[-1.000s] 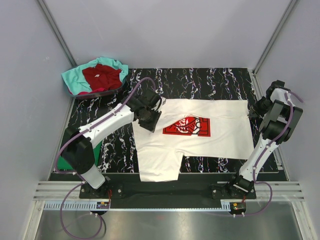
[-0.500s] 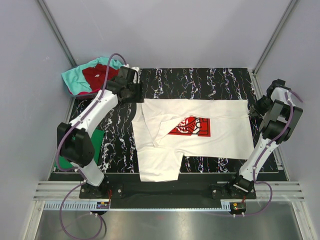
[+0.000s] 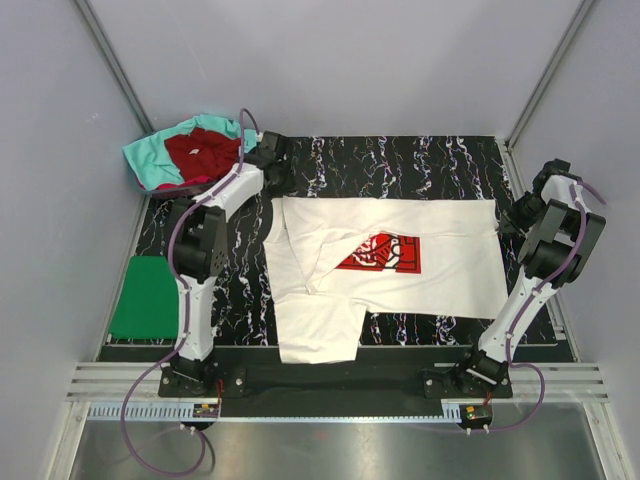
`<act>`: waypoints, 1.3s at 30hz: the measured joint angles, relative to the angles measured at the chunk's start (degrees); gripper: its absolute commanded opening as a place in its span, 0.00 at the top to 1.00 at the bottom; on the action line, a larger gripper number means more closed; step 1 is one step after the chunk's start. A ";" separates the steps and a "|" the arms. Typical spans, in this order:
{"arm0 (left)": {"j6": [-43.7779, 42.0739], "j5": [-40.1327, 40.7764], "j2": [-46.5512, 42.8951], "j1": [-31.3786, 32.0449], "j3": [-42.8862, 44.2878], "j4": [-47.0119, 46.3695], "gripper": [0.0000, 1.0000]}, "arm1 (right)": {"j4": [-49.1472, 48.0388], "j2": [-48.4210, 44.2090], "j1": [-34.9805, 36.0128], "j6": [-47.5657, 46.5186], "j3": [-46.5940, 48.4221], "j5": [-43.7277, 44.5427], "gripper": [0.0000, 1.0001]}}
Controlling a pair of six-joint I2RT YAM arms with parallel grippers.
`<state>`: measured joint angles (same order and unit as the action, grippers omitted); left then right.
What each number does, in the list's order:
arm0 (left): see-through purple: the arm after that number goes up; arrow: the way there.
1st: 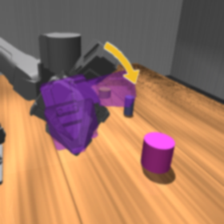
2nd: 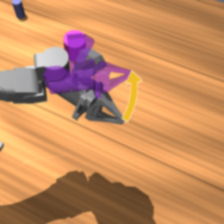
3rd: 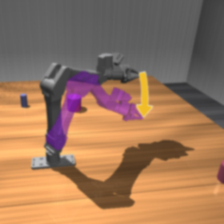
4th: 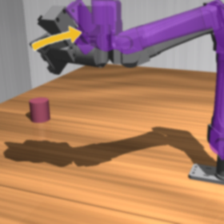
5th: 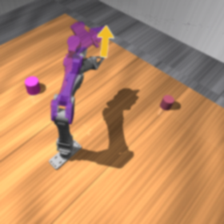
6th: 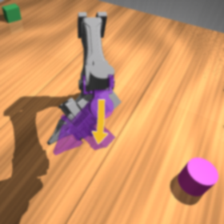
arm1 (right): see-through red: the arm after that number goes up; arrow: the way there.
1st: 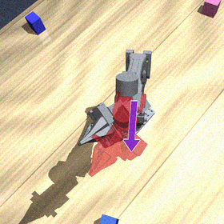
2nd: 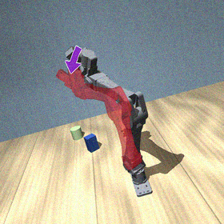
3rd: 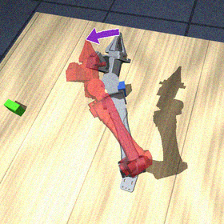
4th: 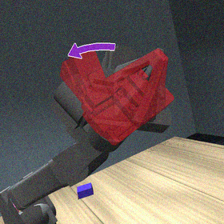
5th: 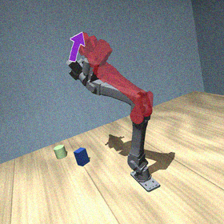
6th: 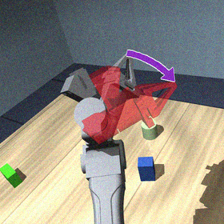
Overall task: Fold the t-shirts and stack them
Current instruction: Fold the tshirt
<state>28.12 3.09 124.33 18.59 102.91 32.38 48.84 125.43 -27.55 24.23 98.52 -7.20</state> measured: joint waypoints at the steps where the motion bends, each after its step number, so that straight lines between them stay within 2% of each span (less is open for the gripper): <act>1: 0.46 0.42 0.24 0.00 0.02 -0.15 0.59 | -0.07 0.00 0.00 0.00 -0.11 -0.02 1.00; 8: 1.95 1.88 2.29 -0.28 2.05 -0.90 0.62 | -0.20 0.00 0.00 0.00 -0.44 -0.48 1.00; 13: 1.99 3.52 2.32 -0.33 2.05 -0.76 0.54 | -0.17 0.00 0.00 0.02 -0.44 -1.03 1.00; 22: 2.21 4.63 2.45 -0.50 2.05 0.61 0.56 | -0.20 0.00 -0.04 0.22 -0.44 -1.33 1.00; 26: 2.23 3.58 3.76 -0.92 2.12 0.48 0.61 | -0.22 0.00 -0.07 0.22 -0.44 -1.38 1.00; 29: 2.19 2.23 5.53 -1.29 2.40 0.37 0.70 | -0.20 0.00 -0.07 0.22 -0.44 -1.38 1.00; 30: 2.14 1.68 6.08 -1.40 2.49 0.33 0.80 | -0.20 0.00 -0.07 0.22 -0.44 -1.38 1.00; 33: 2.05 0.28 7.45 -1.68 2.93 0.04 0.98 | -0.15 0.00 -0.07 0.20 -0.42 -1.38 1.00; 39: 1.68 -0.28 7.87 -2.43 4.11 -1.90 1.00 | -0.11 0.00 -0.07 -0.13 -0.39 -0.96 1.00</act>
<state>29.80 2.81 132.20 16.16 107.02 30.48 48.73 125.43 -27.62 24.10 98.13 -8.16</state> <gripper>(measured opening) 0.025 0.065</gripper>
